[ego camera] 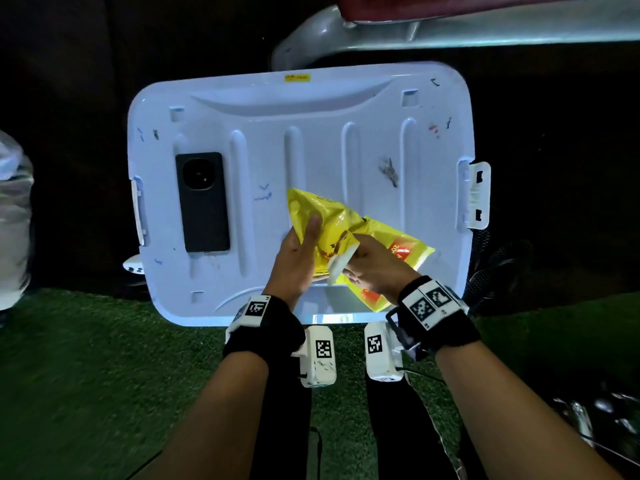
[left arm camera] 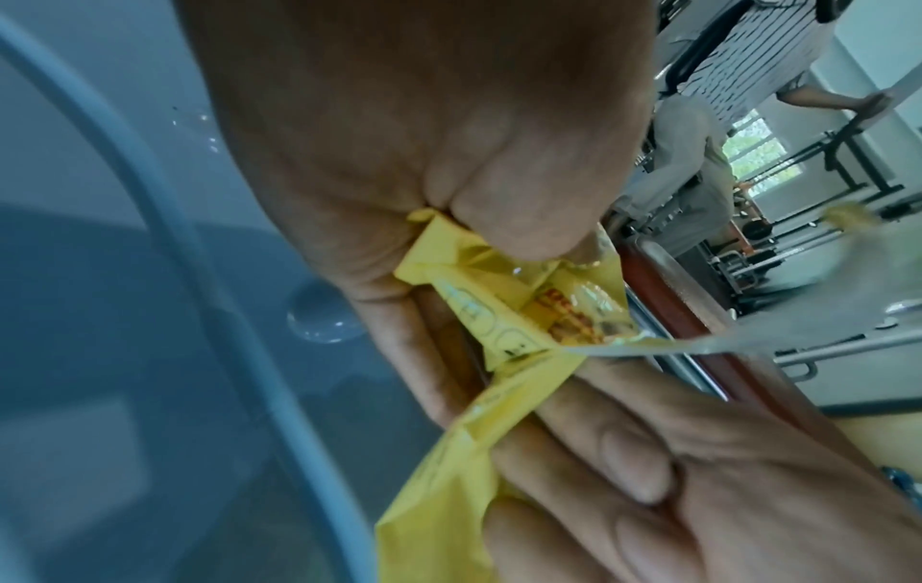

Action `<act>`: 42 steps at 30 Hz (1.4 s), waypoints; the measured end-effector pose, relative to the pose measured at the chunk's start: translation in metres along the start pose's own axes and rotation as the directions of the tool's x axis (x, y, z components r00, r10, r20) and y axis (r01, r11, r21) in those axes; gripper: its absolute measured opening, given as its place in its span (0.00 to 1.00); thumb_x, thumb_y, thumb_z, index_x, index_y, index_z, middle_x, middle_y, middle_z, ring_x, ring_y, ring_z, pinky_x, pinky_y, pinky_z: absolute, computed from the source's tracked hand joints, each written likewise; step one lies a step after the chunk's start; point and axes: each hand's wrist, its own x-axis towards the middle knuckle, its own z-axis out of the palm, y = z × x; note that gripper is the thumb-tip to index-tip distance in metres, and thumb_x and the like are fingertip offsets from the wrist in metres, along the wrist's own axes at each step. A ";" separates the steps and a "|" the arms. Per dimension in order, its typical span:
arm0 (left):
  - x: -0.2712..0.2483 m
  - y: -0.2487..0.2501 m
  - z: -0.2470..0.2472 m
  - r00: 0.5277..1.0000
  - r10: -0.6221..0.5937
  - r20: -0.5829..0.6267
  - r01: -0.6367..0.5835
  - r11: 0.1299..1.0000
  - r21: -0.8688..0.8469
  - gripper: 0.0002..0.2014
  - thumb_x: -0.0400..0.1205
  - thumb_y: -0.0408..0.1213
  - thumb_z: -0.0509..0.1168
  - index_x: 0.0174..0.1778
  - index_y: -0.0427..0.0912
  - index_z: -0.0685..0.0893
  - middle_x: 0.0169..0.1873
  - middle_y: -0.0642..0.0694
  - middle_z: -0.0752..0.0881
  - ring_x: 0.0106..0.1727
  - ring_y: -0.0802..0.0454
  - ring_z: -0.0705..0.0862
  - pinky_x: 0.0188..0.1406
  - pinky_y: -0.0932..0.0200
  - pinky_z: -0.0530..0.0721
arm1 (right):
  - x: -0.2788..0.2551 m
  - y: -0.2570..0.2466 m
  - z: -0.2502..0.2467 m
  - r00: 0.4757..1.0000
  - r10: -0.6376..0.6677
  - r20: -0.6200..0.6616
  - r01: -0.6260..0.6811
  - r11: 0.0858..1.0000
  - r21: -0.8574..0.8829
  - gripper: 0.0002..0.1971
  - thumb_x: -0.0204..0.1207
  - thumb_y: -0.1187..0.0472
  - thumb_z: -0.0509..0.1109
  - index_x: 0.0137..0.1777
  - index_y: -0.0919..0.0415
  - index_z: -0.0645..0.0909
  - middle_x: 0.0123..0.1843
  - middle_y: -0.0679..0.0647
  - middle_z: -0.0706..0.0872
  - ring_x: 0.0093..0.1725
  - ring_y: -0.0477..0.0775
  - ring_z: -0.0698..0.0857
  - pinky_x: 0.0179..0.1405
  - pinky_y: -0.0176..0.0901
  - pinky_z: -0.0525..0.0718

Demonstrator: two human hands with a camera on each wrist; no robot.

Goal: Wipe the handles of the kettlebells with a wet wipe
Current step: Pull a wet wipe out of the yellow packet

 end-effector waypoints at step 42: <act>0.020 -0.009 -0.037 0.773 0.493 -0.399 -0.250 0.815 0.523 0.18 0.89 0.38 0.65 0.75 0.48 0.77 0.51 0.44 0.85 0.48 0.46 0.82 0.52 0.55 0.79 | -0.065 0.013 -0.036 0.782 0.161 -0.602 0.419 0.579 0.699 0.11 0.91 0.63 0.54 0.50 0.61 0.76 0.44 0.62 0.92 0.44 0.62 0.93 0.48 0.52 0.93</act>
